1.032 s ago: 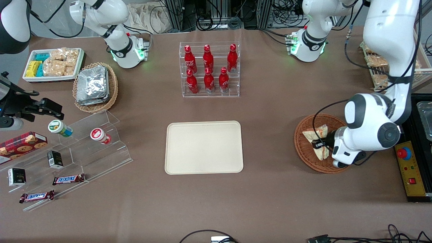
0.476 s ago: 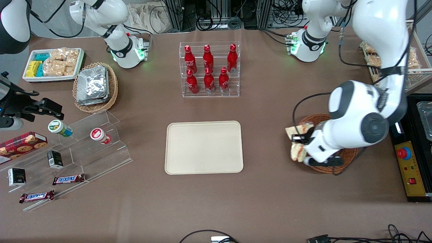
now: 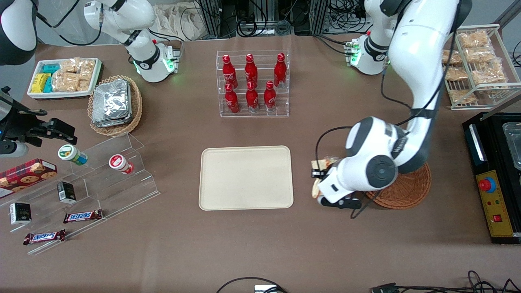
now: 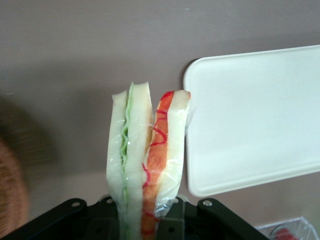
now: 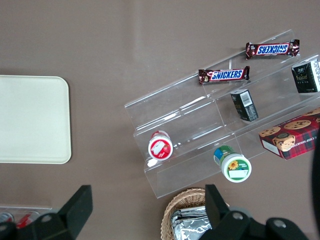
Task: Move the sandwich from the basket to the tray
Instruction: 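Carry the held sandwich with the left gripper over the cream tray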
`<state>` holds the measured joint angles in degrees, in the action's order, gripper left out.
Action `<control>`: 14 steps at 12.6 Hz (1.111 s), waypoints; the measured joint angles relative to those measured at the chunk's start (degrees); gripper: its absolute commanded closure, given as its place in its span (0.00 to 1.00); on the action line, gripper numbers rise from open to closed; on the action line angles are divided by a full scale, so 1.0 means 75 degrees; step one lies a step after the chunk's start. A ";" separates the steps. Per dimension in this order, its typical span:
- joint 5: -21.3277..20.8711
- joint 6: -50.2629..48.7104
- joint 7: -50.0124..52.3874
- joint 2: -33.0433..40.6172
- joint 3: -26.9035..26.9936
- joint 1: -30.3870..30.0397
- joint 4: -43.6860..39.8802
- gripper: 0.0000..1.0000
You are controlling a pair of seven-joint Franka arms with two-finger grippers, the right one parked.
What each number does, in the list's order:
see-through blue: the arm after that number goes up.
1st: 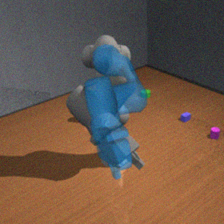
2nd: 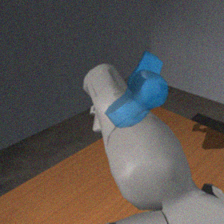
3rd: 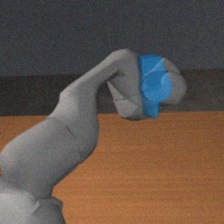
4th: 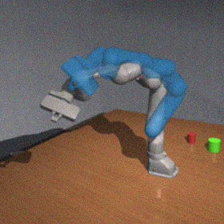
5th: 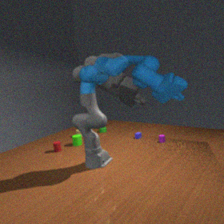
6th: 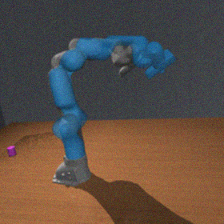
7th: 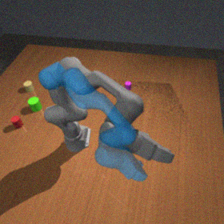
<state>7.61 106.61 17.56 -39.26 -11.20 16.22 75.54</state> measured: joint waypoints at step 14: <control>0.0072 0.1855 0.0339 -0.1768 -0.0212 0.1027 -0.0181 0.00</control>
<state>8.15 120.52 20.11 -52.52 -12.80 23.93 74.19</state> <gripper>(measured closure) 0.551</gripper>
